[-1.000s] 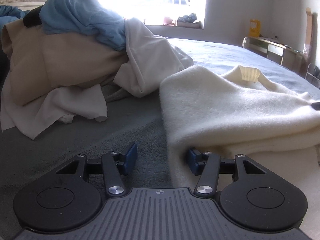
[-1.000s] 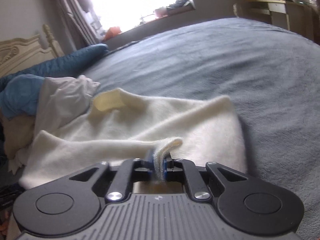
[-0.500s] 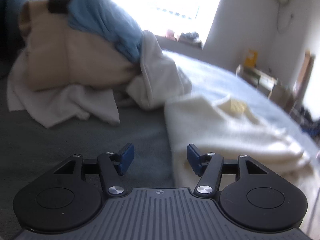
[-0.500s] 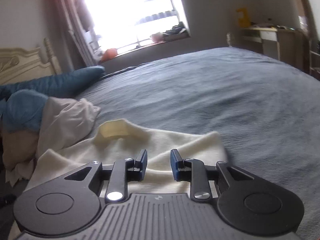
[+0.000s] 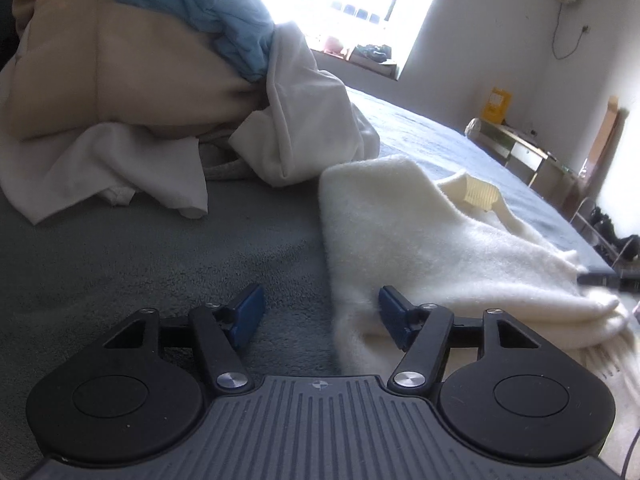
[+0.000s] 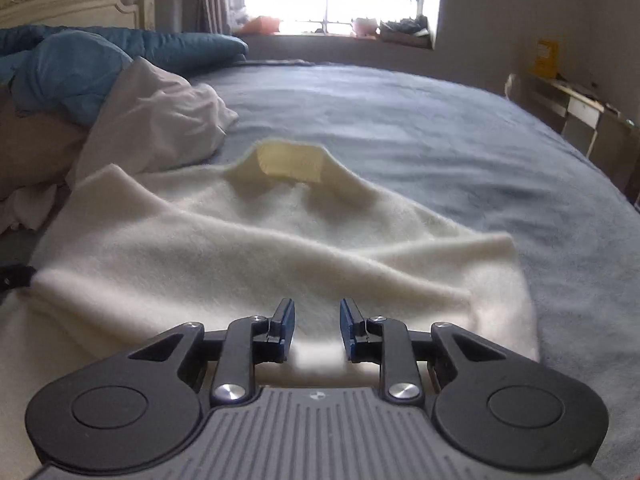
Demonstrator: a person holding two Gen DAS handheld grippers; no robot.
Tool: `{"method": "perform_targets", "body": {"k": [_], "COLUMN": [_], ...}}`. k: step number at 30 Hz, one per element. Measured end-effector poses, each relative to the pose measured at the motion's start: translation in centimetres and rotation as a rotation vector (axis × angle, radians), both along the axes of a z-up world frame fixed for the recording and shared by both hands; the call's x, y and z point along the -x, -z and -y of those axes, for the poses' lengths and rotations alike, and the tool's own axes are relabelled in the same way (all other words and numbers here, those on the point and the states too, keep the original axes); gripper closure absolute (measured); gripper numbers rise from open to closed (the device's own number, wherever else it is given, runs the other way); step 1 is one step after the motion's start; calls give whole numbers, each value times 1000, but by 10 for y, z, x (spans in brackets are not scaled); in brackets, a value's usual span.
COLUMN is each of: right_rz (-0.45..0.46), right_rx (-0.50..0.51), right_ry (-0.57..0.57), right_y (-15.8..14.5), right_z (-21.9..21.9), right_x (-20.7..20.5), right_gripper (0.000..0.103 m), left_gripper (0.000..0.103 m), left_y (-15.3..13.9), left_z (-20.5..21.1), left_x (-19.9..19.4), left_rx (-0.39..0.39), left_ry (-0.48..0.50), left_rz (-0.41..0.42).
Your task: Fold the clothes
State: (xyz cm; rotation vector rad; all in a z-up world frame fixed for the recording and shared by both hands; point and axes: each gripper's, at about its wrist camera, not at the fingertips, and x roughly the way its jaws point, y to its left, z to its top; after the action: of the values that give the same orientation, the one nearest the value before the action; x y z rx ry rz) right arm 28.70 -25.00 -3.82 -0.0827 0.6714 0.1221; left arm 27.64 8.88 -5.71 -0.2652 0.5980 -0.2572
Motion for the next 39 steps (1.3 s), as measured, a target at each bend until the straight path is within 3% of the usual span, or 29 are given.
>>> {"method": "perform_targets", "body": {"k": [3, 6, 8, 11, 14, 16, 17, 20, 23, 28, 30, 33, 34, 36, 37, 39], "right_rz": [46, -42, -49, -59, -10, -13, -32, -109, -320, -540, -632, -650, -646, -621, -600, -533], "right_rx": [-7, 50, 77, 53, -44, -122, -170, -317, -455, -356, -377, -392, -405, -475, -508, -540], "right_ry": [-71, -73, -52, -1, -88, -127, -131, -136, -104, -164, -207, -276, -294, -337, -362, -410], "right_y": [-8, 23, 38, 13, -14, -24, -25, -26, -9, 21, 30, 28, 27, 25, 23, 20], "right_z": [-31, -51, -54, -69, -97, -114, -119, -132, -134, -153, -158, -161, -160, -153, -151, -148], "right_x": [-9, -23, -25, -34, -51, -75, -91, -143, -200, -237, -240, -233, -230, -224, -220, -212], "right_gripper": [77, 78, 78, 75, 74, 65, 58, 49, 43, 43, 46, 55, 59, 81, 87, 89], "left_gripper": [38, 36, 36, 36, 35, 34, 34, 33, 32, 30, 30, 29, 29, 28, 28, 28], "left_y": [0, 4, 4, 6, 7, 7, 8, 9, 9, 10, 10, 10, 10, 11, 11, 11], "left_z": [-1, -4, -5, -6, -6, -6, -6, -6, -6, -4, -4, -3, -3, -2, -1, -1], "left_x": [2, 4, 4, 6, 6, 7, 7, 8, 8, 7, 8, 8, 8, 7, 7, 7], "left_rx": [10, 26, 37, 49, 54, 55, 55, 63, 69, 69, 70, 71, 71, 72, 72, 73], "left_ry": [0, 3, 6, 6, 8, 10, 10, 14, 16, 19, 20, 22, 22, 22, 22, 23], "left_rz": [7, 12, 12, 17, 22, 27, 29, 34, 35, 37, 38, 39, 39, 39, 39, 39]}}
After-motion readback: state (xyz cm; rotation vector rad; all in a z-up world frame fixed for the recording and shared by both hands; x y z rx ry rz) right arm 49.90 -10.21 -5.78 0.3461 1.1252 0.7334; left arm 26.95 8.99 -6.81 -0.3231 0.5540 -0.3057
